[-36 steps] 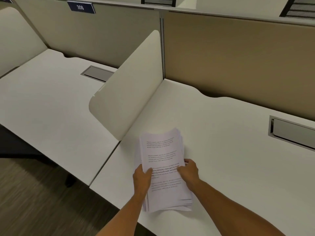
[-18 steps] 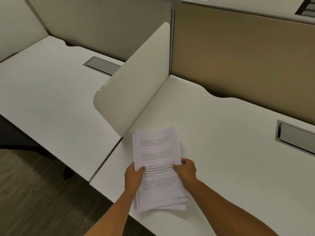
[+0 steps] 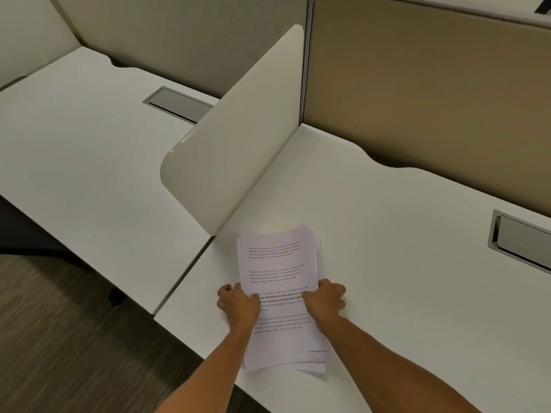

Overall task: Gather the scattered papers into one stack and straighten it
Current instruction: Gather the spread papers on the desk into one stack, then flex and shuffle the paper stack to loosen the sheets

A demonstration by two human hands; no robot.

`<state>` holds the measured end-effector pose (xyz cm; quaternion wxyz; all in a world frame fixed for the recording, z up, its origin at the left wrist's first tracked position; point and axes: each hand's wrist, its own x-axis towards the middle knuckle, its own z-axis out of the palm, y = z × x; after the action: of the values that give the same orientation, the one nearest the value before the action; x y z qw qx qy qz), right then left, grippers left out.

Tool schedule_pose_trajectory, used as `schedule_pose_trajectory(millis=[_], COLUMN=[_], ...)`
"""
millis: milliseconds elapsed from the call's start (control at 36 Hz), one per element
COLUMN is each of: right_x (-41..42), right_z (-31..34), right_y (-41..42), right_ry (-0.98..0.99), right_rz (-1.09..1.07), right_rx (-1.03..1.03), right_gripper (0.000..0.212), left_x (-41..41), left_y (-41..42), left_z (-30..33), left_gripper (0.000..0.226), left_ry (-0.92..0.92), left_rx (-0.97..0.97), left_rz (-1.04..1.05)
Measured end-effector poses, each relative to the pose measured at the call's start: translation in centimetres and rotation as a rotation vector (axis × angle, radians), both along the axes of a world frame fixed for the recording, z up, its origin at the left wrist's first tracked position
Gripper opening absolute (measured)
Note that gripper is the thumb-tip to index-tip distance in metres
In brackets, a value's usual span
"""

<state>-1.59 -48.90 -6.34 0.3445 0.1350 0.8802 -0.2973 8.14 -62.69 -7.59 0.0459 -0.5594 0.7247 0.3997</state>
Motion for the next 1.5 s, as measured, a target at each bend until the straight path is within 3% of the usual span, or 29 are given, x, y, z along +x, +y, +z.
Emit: schedule_pose_trajectory(millis=[111,333,361,417,500,611,778,889,1028,1278,1500], right_x=[0.1,0.3,0.2,0.0,-0.2,-0.1,-1.0,-2.1,-2.9,-2.6,-0.6], right_z=[0.4,1.1,1.1,1.0,0.9,1.4,3.0,4.5,6.9,10.2,10.3], right_y=[0.1,0.5,0.7,1.1,2.0,3.6,7.6,11.1,15.6,25.4,33.4], right_ry=[-0.020,-0.111,-0.125,-0.167,-0.244,-0.250,-0.154,-0.064,0.045,0.326,0.424], right_rz=[-0.001,-0.224,-0.244,-0.267,-0.308,-0.315,-0.312,-0.313,-0.309,-0.375,-0.474], right_rx=[-0.126,-0.393,-0.406,-0.417,-0.507,-0.579,-0.673,-0.729,-0.806,-0.747,-0.695], right_gripper=[0.054,0.061,0.067,0.072,0.043,0.036,0.049,0.057,0.051,0.041,0.038], left_x=[-0.1,0.2,0.3,0.4,0.7,0.6,-0.6,-2.1,-4.5,-7.3,-8.1], left_y=[-0.1,-0.1,-0.1,-0.3,0.0,0.8,2.5,4.4,8.1,17.2,24.2], left_z=[-0.1,0.1,0.1,0.2,0.7,1.9,3.8,5.6,7.9,11.1,11.4], left_gripper=[0.034,0.078,0.077,0.053,0.024,0.026,0.031,0.041,0.047,0.052,0.035], left_ry=[0.066,0.293,0.302,0.312,0.362,0.424,0.489,0.523,0.602,0.683,0.691], left_rx=[0.040,0.316,0.338,0.363,0.387,0.435,0.503,0.491,0.447,0.457,0.480], left_rz=[-0.005,0.031,0.049,0.017,-0.036,-0.041,-0.118,-0.208,-0.334,-0.494,-0.559])
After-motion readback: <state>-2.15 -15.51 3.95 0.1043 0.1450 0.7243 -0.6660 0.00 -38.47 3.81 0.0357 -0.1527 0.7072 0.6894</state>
